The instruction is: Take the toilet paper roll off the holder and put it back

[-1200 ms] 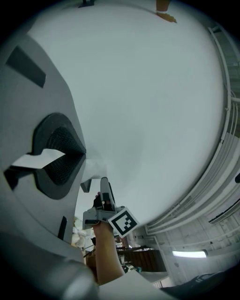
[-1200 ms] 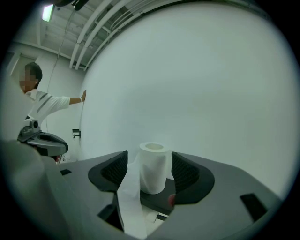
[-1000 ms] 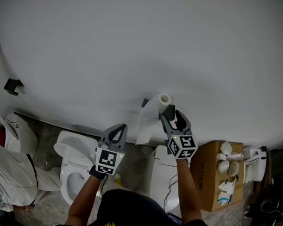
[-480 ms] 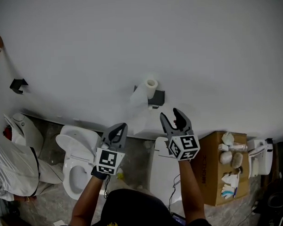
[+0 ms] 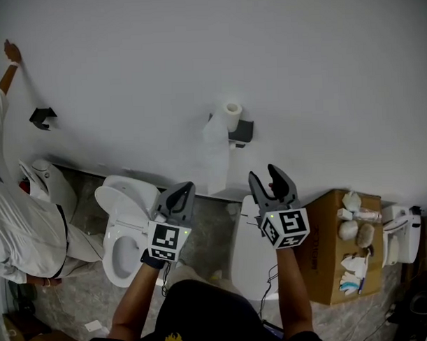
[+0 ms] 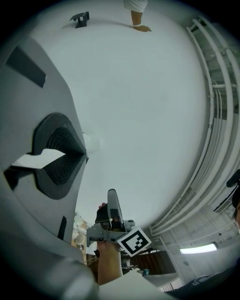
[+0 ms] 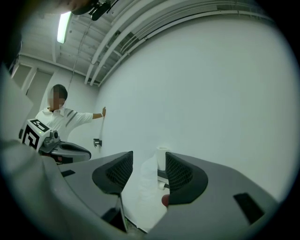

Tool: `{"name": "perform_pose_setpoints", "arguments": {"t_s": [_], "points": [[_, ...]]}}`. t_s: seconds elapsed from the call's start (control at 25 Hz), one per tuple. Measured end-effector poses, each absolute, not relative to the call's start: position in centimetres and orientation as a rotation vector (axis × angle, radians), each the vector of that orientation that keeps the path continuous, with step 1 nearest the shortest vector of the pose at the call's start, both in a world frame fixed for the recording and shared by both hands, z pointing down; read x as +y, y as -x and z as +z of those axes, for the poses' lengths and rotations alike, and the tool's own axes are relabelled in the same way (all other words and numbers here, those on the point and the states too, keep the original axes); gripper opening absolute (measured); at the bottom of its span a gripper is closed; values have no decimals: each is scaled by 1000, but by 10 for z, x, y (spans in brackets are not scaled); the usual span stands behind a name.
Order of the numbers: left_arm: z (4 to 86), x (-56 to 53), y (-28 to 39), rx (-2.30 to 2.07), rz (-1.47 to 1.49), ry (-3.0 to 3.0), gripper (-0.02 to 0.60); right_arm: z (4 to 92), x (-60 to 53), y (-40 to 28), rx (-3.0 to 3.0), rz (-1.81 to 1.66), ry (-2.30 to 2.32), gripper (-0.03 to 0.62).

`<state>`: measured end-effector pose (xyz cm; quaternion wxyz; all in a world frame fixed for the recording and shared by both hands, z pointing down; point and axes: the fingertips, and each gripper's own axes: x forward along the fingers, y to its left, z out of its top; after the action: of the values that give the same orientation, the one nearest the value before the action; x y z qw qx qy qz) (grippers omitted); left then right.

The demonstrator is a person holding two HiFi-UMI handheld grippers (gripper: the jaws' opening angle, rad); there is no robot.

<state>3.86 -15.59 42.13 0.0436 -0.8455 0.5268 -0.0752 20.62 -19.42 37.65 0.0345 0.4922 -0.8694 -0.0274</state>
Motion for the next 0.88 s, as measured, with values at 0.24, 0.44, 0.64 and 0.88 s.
{"name": "perform_pose_setpoints", "arguments": {"t_s": [0.24, 0.44, 0.64, 0.88], "points": [[422, -152, -25, 1605, -209, 2576, 18, 373, -178, -203, -2658, -81, -1582, 195], [410, -152, -4, 1555, -186, 2590, 18, 365, -170, -181, -2645, -79, -1622, 178], [409, -159, 15, 1511, -176, 2619, 18, 362, -168, -159, -2623, -88, -1650, 160], [409, -168, 27, 1490, -166, 2633, 18, 365, -169, -145, -2606, -84, -1656, 124]]}}
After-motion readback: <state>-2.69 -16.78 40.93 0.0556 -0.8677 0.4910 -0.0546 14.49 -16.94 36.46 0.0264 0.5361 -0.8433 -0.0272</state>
